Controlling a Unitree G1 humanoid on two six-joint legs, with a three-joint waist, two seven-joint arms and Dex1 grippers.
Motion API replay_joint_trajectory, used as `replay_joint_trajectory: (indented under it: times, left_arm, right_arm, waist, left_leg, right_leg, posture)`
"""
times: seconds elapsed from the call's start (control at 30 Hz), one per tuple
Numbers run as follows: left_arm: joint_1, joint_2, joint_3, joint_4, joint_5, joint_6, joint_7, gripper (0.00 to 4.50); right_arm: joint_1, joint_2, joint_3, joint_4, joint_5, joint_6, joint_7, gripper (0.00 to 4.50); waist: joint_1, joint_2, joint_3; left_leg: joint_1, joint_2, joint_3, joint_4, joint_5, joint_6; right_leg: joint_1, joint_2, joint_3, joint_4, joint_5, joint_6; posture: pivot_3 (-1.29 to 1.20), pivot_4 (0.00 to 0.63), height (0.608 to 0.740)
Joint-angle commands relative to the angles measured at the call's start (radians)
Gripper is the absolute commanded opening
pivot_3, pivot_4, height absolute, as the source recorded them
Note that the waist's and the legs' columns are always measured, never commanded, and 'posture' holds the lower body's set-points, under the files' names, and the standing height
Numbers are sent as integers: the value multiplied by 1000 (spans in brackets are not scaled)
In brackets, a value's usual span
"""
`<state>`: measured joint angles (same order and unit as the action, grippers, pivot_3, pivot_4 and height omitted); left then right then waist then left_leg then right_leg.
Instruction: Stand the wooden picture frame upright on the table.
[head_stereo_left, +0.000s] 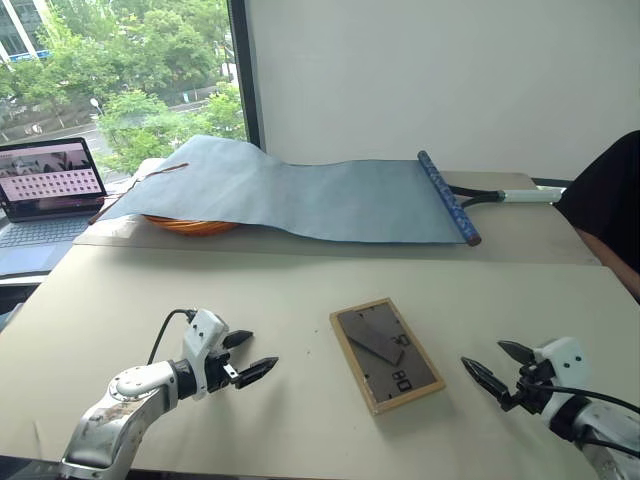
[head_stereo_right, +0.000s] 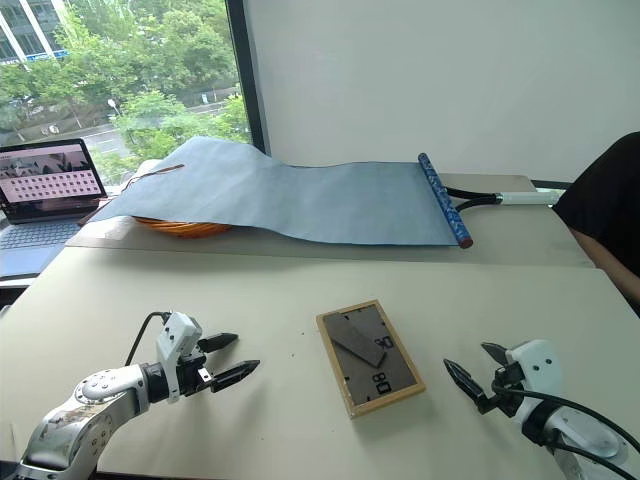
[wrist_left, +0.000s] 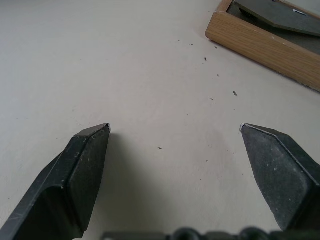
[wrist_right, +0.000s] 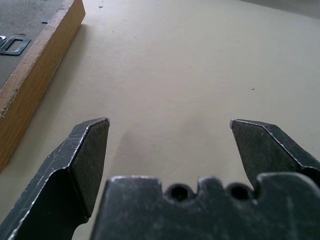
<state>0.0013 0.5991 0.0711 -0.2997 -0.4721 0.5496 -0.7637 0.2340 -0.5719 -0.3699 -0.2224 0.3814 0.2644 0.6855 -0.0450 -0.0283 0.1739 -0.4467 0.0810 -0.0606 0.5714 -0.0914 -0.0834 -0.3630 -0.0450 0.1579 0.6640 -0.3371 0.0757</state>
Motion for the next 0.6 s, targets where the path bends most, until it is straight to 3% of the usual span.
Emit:
replay_joint_trajectory:
  times: [0.03,0.2,0.23,0.37,0.47,0.6]
  left_arm:
    - [-35,21,0,8,-14,22,-27,4500]
    - [-148,22,12,60,-107,94,-99,4500]
    - [-167,28,-2,61,-107,103,-113,3983]
    - [-260,17,-111,66,-63,147,-119,2873]
    - [-314,-4,-212,82,5,166,-86,1737]
    - [-385,-64,-353,93,77,177,-69,311]
  right_arm:
    - [-29,-23,-6,-54,15,18,-9,4484]
    - [-81,-91,-31,-103,30,89,-9,4484]
    - [-87,-108,-29,-104,20,89,-4,4500]
    - [-123,-196,8,-86,-68,77,-7,3569]
    - [-126,-265,71,-63,-161,38,17,2460]
    - [-135,-301,134,-77,-160,52,85,1137]
  waist:
    - [0,0,0]
    - [0,1,0]
    - [0,0,0]
    - [6,1,0]
    - [4,0,0]
    - [3,0,0]
  left_leg:
    - [0,0,0,0,0,0]
    - [0,0,0,1,0,0]
    - [0,0,0,1,0,0]
    - [-1,-1,0,0,0,0]
    - [-1,-1,0,0,0,0]
    - [-2,-1,0,0,0,0]
  right_leg:
    - [0,0,0,0,0,0]
    - [-1,0,0,0,0,-1]
    - [-1,0,0,0,0,0]
    - [0,0,0,0,2,5]
    - [0,0,0,0,2,5]
    - [0,0,0,0,2,5]
  posture:
    - [0,150,740]
    - [0,150,740]
    - [0,150,740]
    - [0,150,740]
    - [0,150,740]
    - [0,150,740]
